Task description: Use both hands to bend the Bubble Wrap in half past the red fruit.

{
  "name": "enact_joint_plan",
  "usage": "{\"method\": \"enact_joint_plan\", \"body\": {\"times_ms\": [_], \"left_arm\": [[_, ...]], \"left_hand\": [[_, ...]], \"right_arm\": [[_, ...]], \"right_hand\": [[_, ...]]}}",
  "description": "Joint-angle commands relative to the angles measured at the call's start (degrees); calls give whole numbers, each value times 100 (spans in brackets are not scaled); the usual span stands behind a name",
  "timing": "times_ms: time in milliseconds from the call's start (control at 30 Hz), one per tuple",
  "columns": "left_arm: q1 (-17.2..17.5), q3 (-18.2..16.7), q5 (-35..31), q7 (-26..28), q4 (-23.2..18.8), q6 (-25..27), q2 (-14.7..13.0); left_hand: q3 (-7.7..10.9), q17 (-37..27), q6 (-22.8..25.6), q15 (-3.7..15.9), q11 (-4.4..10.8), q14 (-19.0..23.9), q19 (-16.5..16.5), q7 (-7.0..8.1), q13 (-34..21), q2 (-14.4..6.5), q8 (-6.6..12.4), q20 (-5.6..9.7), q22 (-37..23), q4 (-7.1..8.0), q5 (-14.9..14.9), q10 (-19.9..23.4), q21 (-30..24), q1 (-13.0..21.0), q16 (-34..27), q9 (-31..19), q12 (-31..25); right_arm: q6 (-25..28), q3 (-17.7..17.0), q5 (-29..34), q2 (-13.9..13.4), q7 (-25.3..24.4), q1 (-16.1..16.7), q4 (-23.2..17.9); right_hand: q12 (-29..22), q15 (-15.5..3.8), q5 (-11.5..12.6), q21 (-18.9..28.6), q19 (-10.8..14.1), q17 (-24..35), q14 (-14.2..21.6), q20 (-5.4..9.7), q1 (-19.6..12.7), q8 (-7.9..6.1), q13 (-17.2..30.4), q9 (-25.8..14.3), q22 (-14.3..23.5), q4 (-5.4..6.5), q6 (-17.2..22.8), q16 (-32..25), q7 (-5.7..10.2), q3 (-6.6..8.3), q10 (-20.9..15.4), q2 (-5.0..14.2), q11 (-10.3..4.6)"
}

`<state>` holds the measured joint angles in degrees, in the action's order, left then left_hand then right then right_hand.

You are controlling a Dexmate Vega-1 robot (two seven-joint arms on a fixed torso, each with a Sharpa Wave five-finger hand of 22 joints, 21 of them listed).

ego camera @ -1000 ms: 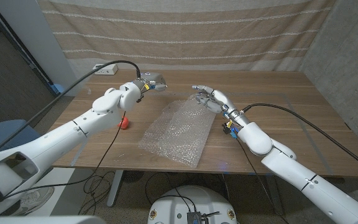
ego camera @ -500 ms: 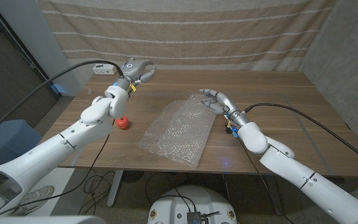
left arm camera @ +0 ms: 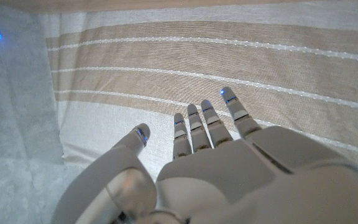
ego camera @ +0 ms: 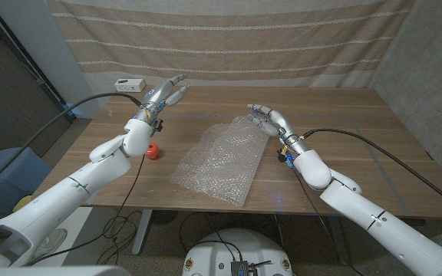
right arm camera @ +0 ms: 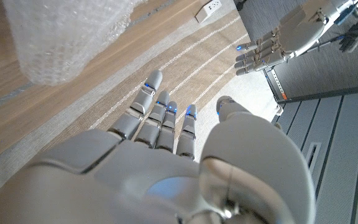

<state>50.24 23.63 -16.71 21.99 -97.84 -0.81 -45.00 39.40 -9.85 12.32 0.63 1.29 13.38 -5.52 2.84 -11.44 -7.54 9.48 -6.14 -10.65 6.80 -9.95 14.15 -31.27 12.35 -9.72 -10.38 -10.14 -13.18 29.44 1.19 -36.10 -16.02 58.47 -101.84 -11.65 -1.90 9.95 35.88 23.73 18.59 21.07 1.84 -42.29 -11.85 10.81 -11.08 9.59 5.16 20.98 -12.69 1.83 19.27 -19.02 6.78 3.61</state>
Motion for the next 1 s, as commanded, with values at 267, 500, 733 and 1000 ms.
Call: {"method": "enact_joint_plan", "body": {"times_ms": [267, 500, 733, 1000], "left_arm": [[199, -291, 2801, -1206, 1089, -3079, 527], [315, -364, 3318, -1684, 1178, -3246, 555], [470, -491, 3851, -2002, 1212, -3232, 579], [816, -645, 4273, -1889, 974, -2568, 540]], "left_hand": [[12, -10, -404, -33, 38, -355, 165, -71, 48, -70, 8, 102, -1, 4, -39, -396, 118, -146, 4, 24, 9], [2, -9, -627, -68, 41, -472, 200, -83, 67, -91, -3, 126, 2, 44, -52, -513, 156, -200, -4, 31, -7], [-33, -9, -763, -67, 58, -561, 238, -138, 77, -63, -2, 147, 3, 74, -58, -617, 188, -254, -6, 35, -7], [-67, -9, -866, -72, 46, -615, 257, -162, 83, -38, 0, 127, 2, 99, -64, -695, 211, -304, -14, 37, -10]], "right_arm": [[-1242, -365, -1358, 468, 422, -44, 557], [-1464, -550, -1788, 587, 519, 14, 717], [-1322, -744, -1838, 551, 394, 87, 593], [-1633, -714, -1962, 695, 570, 7, 580]], "right_hand": [[23, 95, 32, -59, 61, -37, -4, -53, 320, 26, 11, -10, 12, 130, 34, 7, -90, -111, -25, 53, 68], [33, 166, 56, -120, 68, -84, -10, -103, 614, 48, 11, -8, 7, 242, 16, 14, -150, -247, -31, -13, 125], [8, 159, 89, -140, 166, -134, 78, -111, 792, 45, 10, -4, 5, 284, 46, -8, -206, -320, -128, -49, 148], [19, 146, 141, -180, 197, -198, 90, -86, 724, 55, 7, 5, 4, 190, 47, 9, -215, -221, -145, 71, 129]]}}
